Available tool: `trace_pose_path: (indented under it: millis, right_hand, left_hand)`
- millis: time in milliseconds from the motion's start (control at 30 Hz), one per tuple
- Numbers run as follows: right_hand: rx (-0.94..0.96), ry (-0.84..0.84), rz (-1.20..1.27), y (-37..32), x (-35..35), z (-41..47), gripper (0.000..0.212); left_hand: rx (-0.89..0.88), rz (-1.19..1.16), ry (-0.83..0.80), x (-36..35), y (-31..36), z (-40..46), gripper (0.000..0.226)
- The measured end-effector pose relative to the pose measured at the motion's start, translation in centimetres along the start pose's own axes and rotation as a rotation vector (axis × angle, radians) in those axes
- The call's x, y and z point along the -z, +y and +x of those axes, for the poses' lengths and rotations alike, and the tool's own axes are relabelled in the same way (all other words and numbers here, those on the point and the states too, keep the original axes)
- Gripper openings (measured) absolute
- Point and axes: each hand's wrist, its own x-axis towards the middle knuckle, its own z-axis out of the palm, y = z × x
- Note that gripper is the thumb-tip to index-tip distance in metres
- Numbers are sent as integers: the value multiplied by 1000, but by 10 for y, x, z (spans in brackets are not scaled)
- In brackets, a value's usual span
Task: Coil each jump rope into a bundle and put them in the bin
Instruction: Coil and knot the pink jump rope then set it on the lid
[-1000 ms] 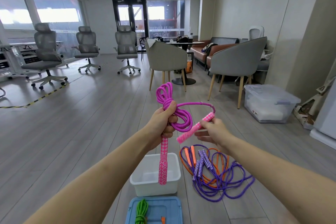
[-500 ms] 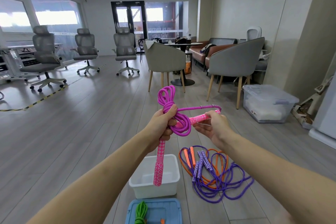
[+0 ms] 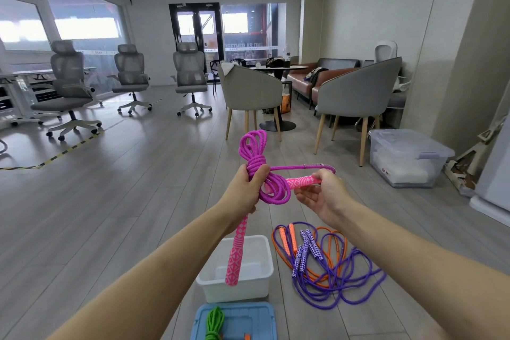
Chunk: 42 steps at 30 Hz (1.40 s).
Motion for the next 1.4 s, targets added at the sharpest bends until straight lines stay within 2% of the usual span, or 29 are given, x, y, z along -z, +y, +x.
trace_pose_path:
  millis: [200, 500, 633, 833, 933, 1000, 1133, 1267, 1333, 1400]
  right_hand:
    - [-76, -79, 38, 3, -4, -6, 19]
    - [-187, -163, 178, 0, -10, -14, 15]
    - [-215, -171, 290, 3, -17, -16, 18]
    - [-225, -342, 331, 0, -33, -26, 24]
    - [-167, -377, 142, -1, -32, -25, 30]
    - [-136, -380, 33, -1, -30, -24, 33]
    - [-105, -431, -144, 6, -28, -28, 61]
    - [-106, -570, -231, 7, -24, -31, 53]
    - [-99, -639, -276, 8, -18, -29, 61]
    - [-53, -711, -567, 17, -8, -28, 75]
  left_hand:
    - [19, -44, -26, 4, -4, 4, 43]
    - [24, -155, -37, 12, -2, 4, 42]
    - [-46, -249, -79, 8, 7, 1, 42]
    - [-98, -325, -85, -11, 5, 0, 36]
    - [-121, -230, -74, -10, 2, 3, 36]
    - [-75, -196, -44, -11, 1, 5, 43]
    - [-18, -148, 1, -14, -5, 9, 31]
    - [-54, -178, 29, -13, -11, 10, 30]
    - [-88, -115, 93, -10, -12, 13, 33]
    - [-95, -144, 222, 0, -8, 20, 37]
